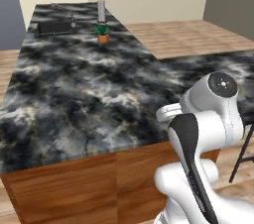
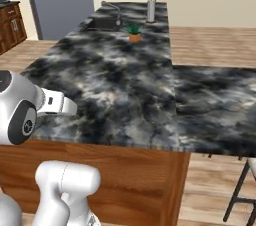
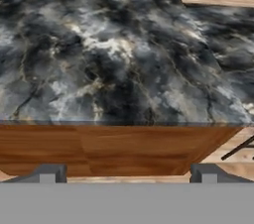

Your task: Move the condiment bottle and oil and vinegar bottle from the cabinet to the dining counter.

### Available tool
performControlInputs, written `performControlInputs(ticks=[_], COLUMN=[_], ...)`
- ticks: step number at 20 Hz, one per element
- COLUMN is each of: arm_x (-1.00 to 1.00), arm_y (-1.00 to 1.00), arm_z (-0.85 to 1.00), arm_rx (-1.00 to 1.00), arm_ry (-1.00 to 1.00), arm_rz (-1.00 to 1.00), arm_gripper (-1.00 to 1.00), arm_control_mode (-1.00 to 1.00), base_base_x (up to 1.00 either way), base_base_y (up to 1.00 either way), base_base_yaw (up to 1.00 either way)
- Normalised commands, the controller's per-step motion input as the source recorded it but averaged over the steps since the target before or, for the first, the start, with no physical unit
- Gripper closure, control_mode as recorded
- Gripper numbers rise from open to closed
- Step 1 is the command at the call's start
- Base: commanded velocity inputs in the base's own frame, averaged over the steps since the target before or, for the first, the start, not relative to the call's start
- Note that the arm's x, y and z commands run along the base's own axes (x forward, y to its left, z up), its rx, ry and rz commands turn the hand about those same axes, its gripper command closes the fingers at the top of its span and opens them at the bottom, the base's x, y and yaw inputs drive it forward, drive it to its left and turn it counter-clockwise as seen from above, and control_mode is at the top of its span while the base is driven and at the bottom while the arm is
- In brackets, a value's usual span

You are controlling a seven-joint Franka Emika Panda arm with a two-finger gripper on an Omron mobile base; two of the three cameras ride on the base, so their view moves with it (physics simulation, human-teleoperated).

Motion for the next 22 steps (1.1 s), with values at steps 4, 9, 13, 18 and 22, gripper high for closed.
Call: performControlInputs(ticks=[4, 9, 13, 18, 22], arm_x=[0.00, 0.00, 0.00, 0.00, 0.00], arm_y=[0.00, 0.00, 0.00, 0.00, 0.00], arm_z=[0.00, 0.00, 0.00, 0.00, 0.00], arm_rx=[0.00, 0.00, 0.00, 0.00, 0.00], arm_ry=[0.00, 0.00, 0.00, 0.00, 0.00], arm_rz=[0.00, 0.00, 0.00, 0.00, 0.00], arm_gripper=[-1.00, -1.00, -1.00, -1.00, -1.00], arm_control_mode=[1.00, 1.00, 1.00, 1.00, 1.00], base_base_x=[0.00, 0.00, 0.00, 0.01, 0.03], base_base_y=[1.00, 1.00, 1.00, 1.00, 1.00], base_base_yaw=[0.07, 0.08, 0.11, 0.15, 0.14])
